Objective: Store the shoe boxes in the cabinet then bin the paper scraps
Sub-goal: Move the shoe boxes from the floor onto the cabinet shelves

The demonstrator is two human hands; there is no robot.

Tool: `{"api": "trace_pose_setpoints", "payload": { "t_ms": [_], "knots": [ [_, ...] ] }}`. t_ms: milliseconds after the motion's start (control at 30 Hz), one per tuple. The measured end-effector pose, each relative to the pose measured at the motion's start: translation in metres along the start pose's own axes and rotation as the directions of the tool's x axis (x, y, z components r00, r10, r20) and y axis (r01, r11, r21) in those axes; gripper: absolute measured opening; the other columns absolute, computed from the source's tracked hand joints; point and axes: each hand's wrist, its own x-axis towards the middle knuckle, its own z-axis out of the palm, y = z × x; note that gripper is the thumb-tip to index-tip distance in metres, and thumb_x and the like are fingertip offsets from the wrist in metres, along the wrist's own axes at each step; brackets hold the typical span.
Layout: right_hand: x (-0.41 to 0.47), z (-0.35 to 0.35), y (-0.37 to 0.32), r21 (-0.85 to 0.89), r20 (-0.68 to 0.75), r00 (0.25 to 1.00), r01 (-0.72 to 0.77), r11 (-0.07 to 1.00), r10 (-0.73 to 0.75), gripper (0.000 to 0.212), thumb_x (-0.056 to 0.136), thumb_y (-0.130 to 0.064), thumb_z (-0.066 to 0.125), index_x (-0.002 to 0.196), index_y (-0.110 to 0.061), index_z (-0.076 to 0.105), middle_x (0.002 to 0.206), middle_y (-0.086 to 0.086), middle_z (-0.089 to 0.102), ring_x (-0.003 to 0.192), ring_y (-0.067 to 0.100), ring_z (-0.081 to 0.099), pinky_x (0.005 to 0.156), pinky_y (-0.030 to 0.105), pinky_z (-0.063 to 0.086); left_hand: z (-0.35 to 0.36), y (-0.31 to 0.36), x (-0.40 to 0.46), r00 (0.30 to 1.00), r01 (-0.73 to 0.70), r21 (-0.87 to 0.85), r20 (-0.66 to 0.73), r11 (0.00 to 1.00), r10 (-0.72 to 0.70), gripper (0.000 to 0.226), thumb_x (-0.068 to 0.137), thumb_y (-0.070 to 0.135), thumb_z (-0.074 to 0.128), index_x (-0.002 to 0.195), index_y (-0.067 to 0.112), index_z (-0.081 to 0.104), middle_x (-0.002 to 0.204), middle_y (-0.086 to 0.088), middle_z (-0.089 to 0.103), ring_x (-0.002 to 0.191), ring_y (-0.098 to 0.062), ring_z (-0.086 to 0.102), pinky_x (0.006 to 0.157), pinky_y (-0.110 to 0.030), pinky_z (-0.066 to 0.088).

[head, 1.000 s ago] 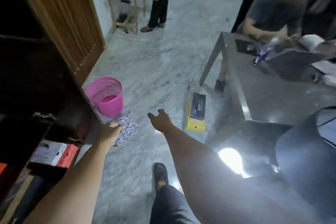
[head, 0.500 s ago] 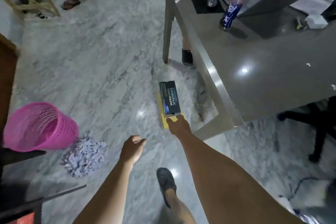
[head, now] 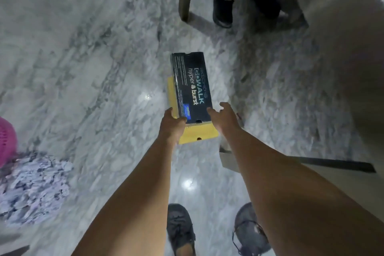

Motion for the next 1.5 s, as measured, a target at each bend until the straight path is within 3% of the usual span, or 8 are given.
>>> {"api": "trace_pose_setpoints", "payload": {
  "t_ms": [433,533,733,867,1000,1133,1333,1500],
  "knots": [
    [-0.024,0.056,0.058,0.158,0.044,0.981,0.178,0.971,-0.188,0.052,0.085,-0.009,0.077,0.129,-0.022,0.052,0.11,-0.002,0.072,0.104,0.024,0.071,0.095,0.048,0.058,-0.021,-0.079,-0.022,0.997,-0.073,-0.374,-0.023,0.925,0.069,0.049,0.086,0.023,0.078,0.13,0.021,0.057,0.111,-0.002,0.071,0.093,-0.02,0.068,0.07,-0.025,0.051],
    [-0.084,0.07,0.078,0.1,0.178,0.961,0.195,0.976,-0.211,0.053,0.084,0.002,0.077,0.122,-0.025,0.053,0.114,0.003,0.072,0.099,0.017,0.072,0.09,0.048,0.06,-0.045,-0.125,-0.079,0.997,0.009,-0.547,-0.057,0.837,-0.048,0.08,0.075,0.035,0.082,0.145,0.025,0.046,0.108,-0.007,0.073,0.092,-0.024,0.071,0.078,-0.04,0.059],
    [-0.236,0.138,0.123,-0.133,0.449,0.866,0.305,0.943,-0.217,0.059,0.079,0.008,0.076,0.118,-0.032,0.057,0.107,0.003,0.074,0.084,0.006,0.072,0.061,0.018,0.057,-0.101,-0.282,-0.221,0.96,0.018,-0.708,-0.185,0.706,-0.21,0.023,0.074,0.036,0.081,0.095,0.028,0.074,0.086,-0.007,0.078,0.083,-0.033,0.074,0.081,-0.061,0.058],
    [-0.327,0.213,0.173,-0.256,0.6,0.774,0.425,0.868,-0.202,0.063,0.057,-0.036,0.078,0.113,-0.057,0.058,0.096,-0.009,0.079,0.081,0.012,0.075,0.075,0.035,0.062,-0.153,-0.379,-0.324,0.866,-0.007,-0.816,-0.293,0.578,-0.404,0.035,0.055,0.04,0.096,0.084,0.043,0.076,0.079,-0.01,0.077,0.076,-0.029,0.076,0.073,-0.052,0.062],
    [-0.456,0.283,0.175,-0.219,0.677,0.673,0.57,0.792,-0.296,0.057,0.074,0.003,0.075,0.11,-0.039,0.063,0.085,-0.014,0.079,0.081,0.009,0.075,0.062,0.01,0.052,-0.212,-0.456,-0.413,0.795,-0.114,-0.881,-0.358,0.459,-0.489,0.069,0.031,0.053,0.095,0.093,0.028,0.075,0.074,-0.007,0.077,0.069,-0.021,0.075,0.066,-0.047,0.063],
    [-0.561,0.338,0.16,-0.161,0.736,0.568,0.676,0.719,-0.37,0.053,0.081,-0.015,0.074,0.119,-0.05,0.065,0.107,-0.016,0.076,0.094,-0.009,0.069,0.073,0.01,0.052,-0.278,-0.496,-0.473,0.679,-0.26,-0.855,-0.492,0.448,-0.545,0.084,0.025,0.075,0.088,0.096,0.035,0.072,0.082,-0.007,0.076,0.069,-0.02,0.073,0.071,-0.048,0.063],
    [-0.691,0.412,0.085,0.004,0.717,0.404,0.812,0.583,-0.568,0.056,0.077,-0.033,0.068,0.131,-0.046,0.061,0.117,-0.013,0.073,0.108,0.009,0.069,0.095,0.039,0.057,-0.4,-0.499,-0.534,0.493,-0.476,-0.663,-0.746,0.579,-0.449,0.048,0.079,0.046,0.08,0.121,0.032,0.062,0.11,-0.004,0.068,0.09,-0.007,0.073,0.07,-0.02,0.057],
    [-0.753,0.494,0.02,0.057,0.67,0.282,0.902,0.427,-0.686,0.053,0.078,-0.038,0.071,0.129,-0.035,0.057,0.109,0.001,0.074,0.097,0.032,0.069,0.08,0.041,0.057,-0.503,-0.502,-0.533,0.35,-0.58,-0.555,-0.831,0.597,-0.433,0.048,0.081,0.051,0.077,0.124,0.037,0.061,0.108,0.0,0.069,0.097,-0.015,0.071,0.078,-0.032,0.059]
  ]
}}
